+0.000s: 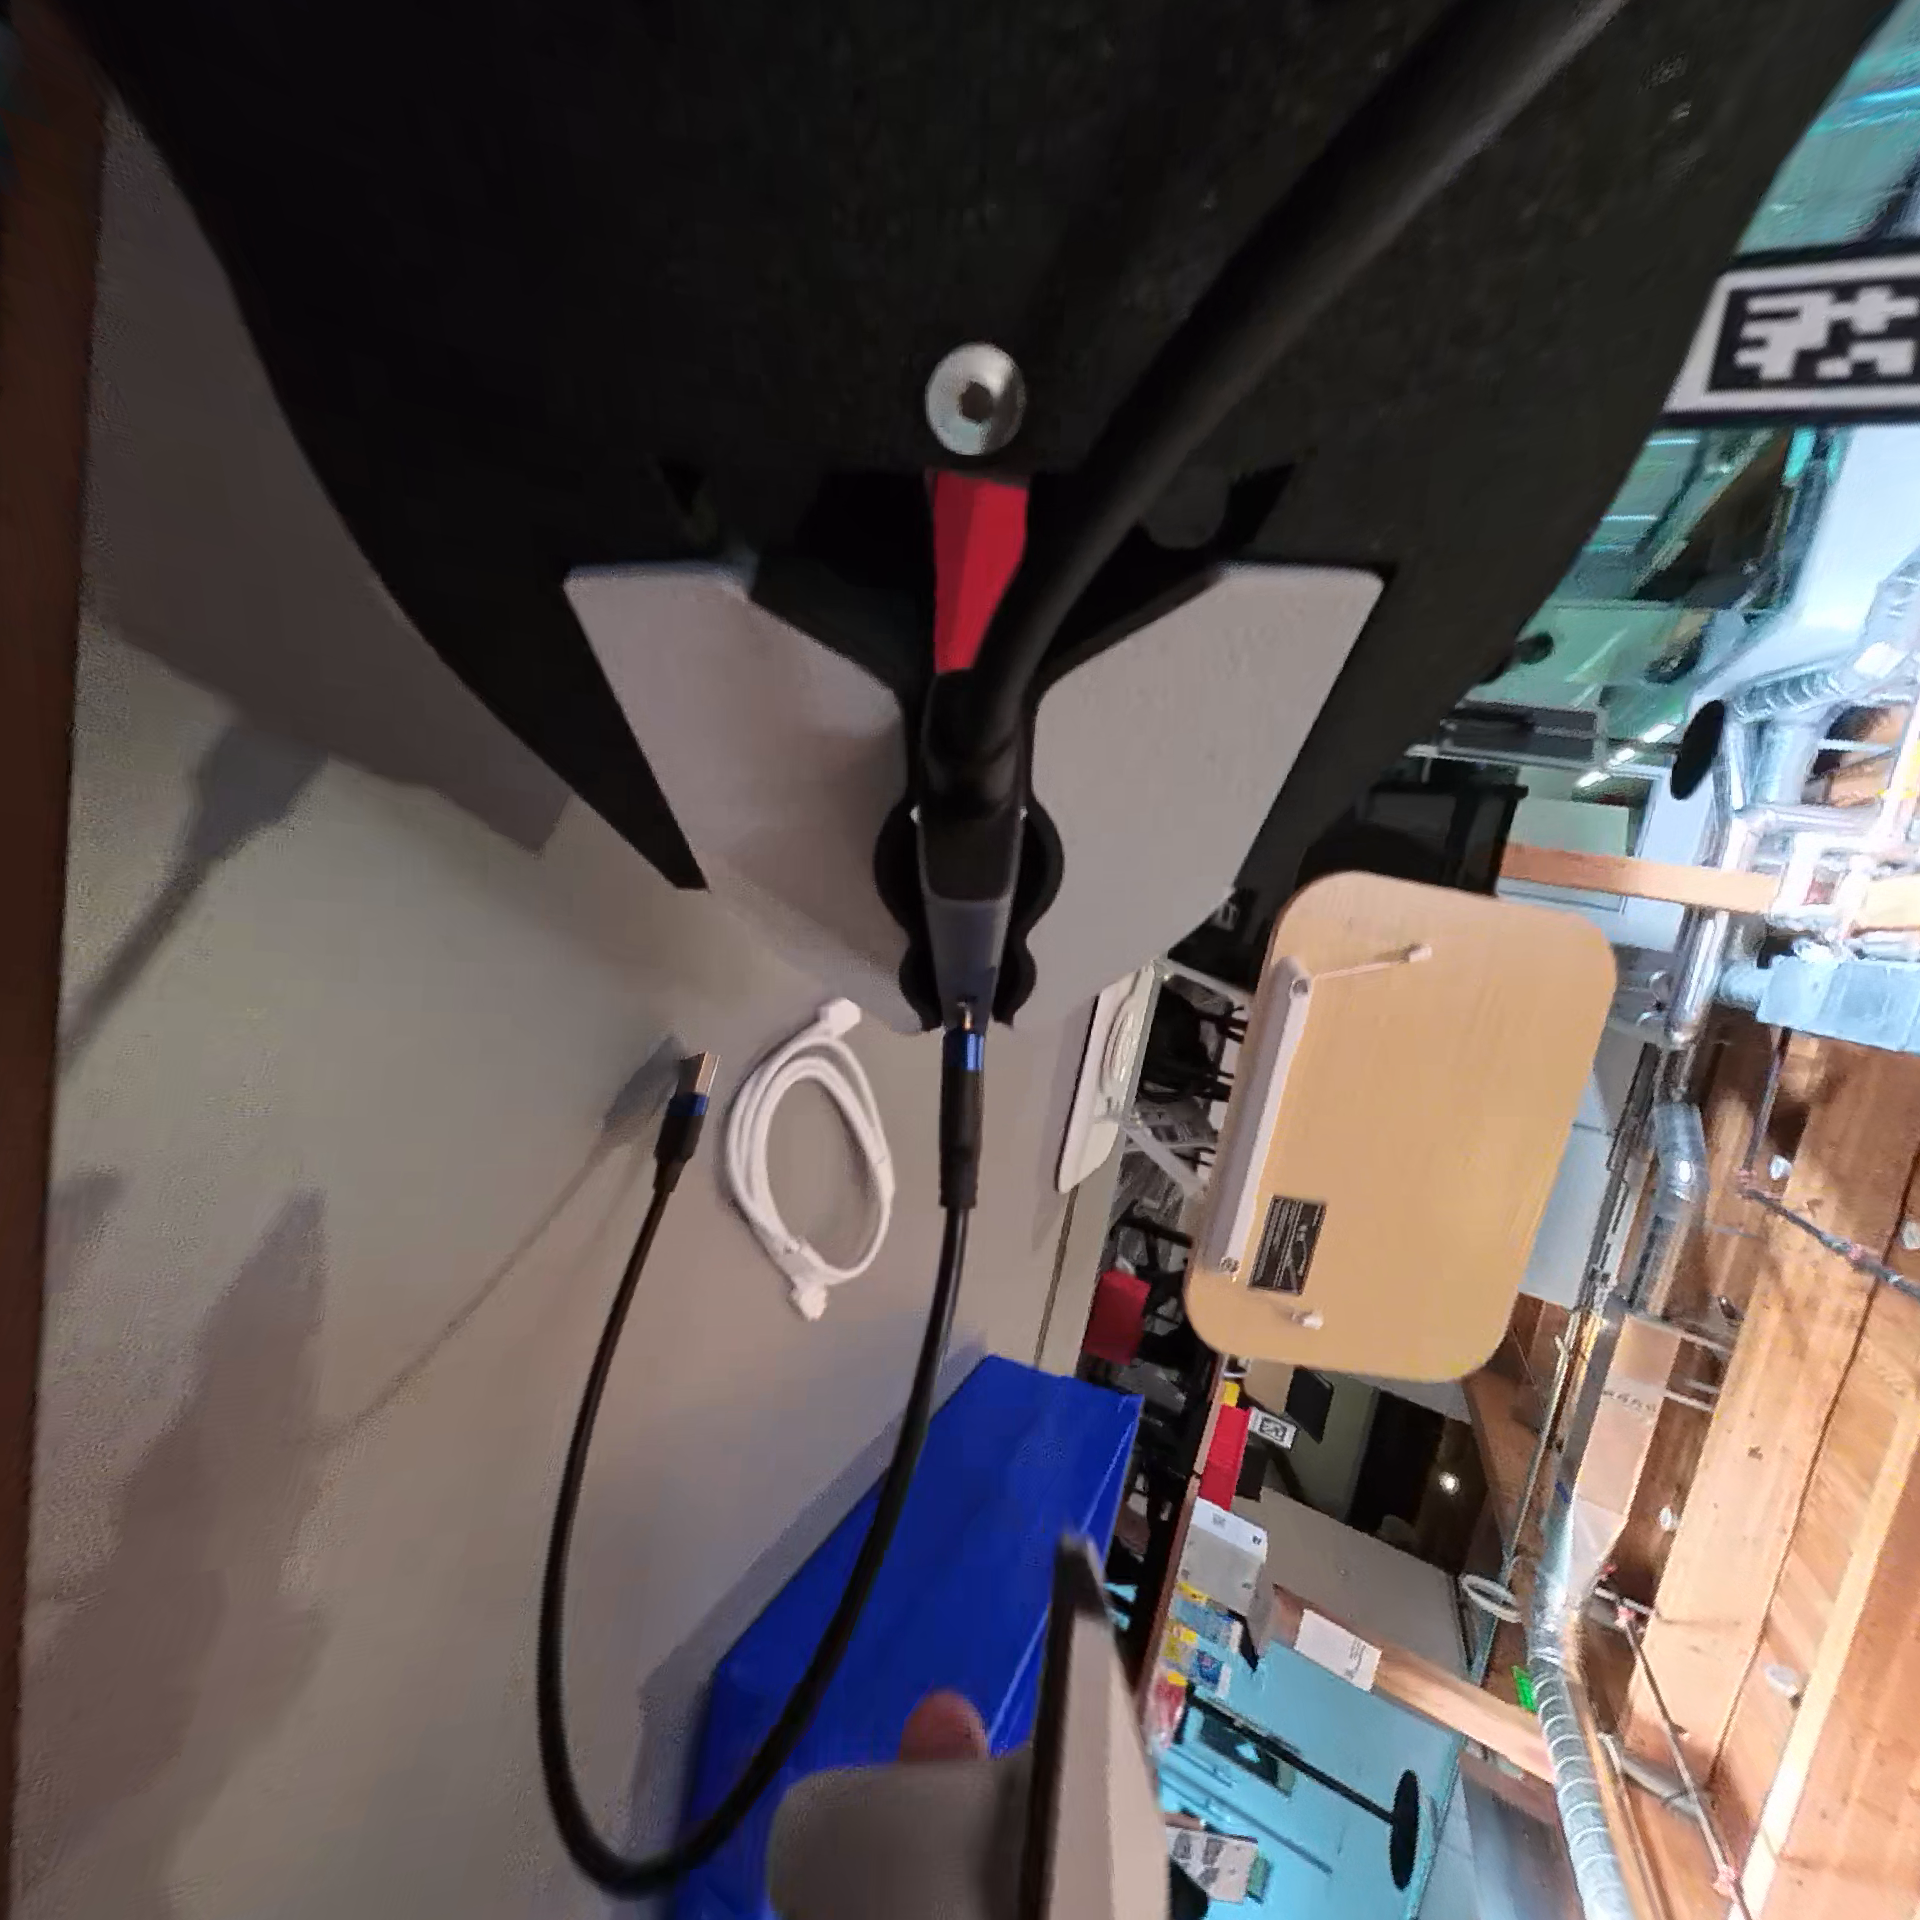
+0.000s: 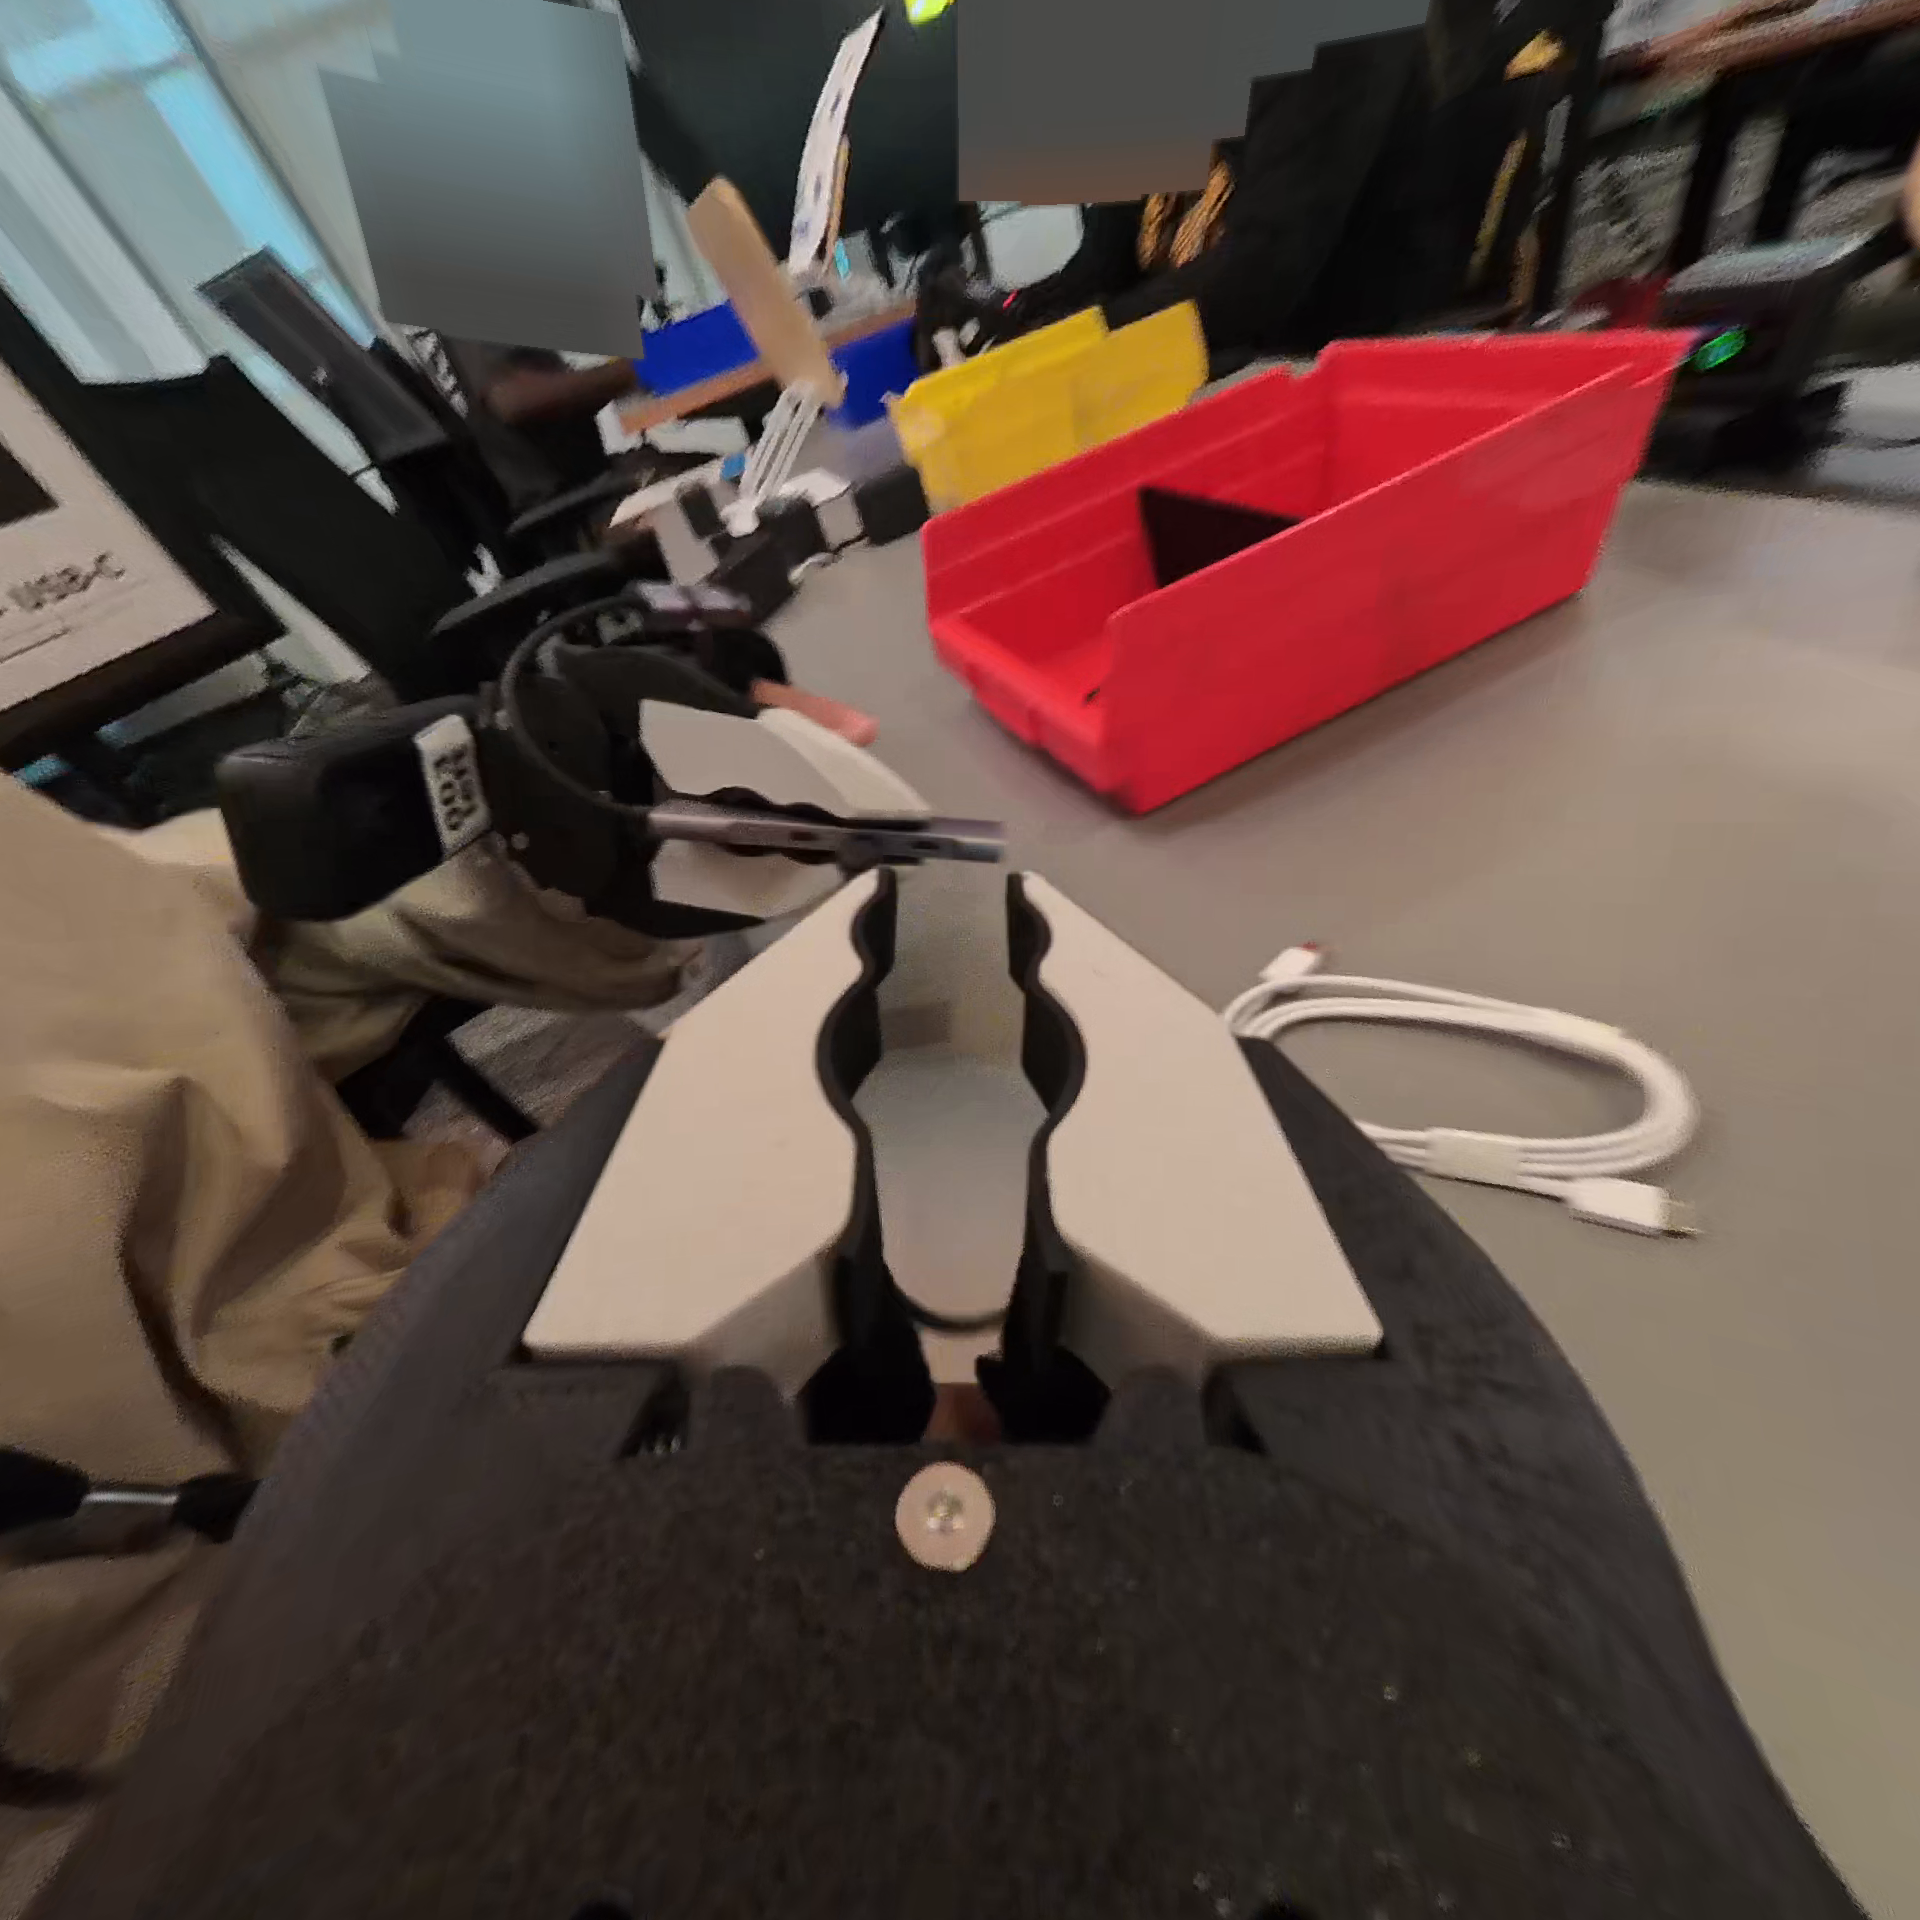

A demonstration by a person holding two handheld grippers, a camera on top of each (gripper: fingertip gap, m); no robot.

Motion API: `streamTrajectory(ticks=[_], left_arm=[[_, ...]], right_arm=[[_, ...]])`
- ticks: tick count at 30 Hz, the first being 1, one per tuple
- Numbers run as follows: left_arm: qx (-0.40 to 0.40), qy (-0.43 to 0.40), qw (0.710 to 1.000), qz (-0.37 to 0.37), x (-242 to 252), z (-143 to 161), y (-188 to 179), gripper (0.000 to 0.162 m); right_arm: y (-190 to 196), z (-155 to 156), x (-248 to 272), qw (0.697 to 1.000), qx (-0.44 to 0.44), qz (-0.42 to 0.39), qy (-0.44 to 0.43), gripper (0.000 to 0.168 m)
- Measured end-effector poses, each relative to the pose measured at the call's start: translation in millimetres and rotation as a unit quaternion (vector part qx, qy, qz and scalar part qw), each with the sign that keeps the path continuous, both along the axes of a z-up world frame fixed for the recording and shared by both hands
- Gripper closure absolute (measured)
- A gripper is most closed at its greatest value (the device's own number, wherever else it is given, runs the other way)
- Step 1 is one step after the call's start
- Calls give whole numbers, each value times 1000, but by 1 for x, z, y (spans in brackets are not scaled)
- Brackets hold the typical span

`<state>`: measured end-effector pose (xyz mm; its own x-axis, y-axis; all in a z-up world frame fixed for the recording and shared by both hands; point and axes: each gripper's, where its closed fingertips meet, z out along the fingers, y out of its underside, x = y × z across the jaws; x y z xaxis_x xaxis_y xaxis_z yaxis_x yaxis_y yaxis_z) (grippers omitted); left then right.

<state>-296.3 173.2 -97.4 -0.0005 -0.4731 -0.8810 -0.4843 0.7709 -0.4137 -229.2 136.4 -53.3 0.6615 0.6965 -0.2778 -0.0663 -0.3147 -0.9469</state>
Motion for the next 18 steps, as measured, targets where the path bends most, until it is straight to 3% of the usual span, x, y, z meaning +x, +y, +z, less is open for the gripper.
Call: streamTrajectory(ticks=[1, 3, 6, 9, 12, 18], left_arm=[[-9, -11, 1000, 4, -7, 4, 5, 152], [-17, -34, 999, 21, -21, 14, 17, 152], [-6, -49, 997, 52, -38, 25, 35, 152], [-3, -62, 994, 92, -50, 31, 50, 152], [0, -78, 989, 129, -56, 36, 60, 152], [0, -96, 981, 170, -62, 40, 70, 152]], right_arm=[[6, 2, 11, 1000, 6, -17, 1, 148], [25, -8, 34, 997, 7, -70, -25, 148], [56, -49, 52, 984, -22, -147, -101, 138], [65, -94, 24, 970, -55, -118, -205, 139], [74, -114, 4, 941, -29, -107, -321, 145], [85, -125, -9, 944, -74, -78, -313, 148]])
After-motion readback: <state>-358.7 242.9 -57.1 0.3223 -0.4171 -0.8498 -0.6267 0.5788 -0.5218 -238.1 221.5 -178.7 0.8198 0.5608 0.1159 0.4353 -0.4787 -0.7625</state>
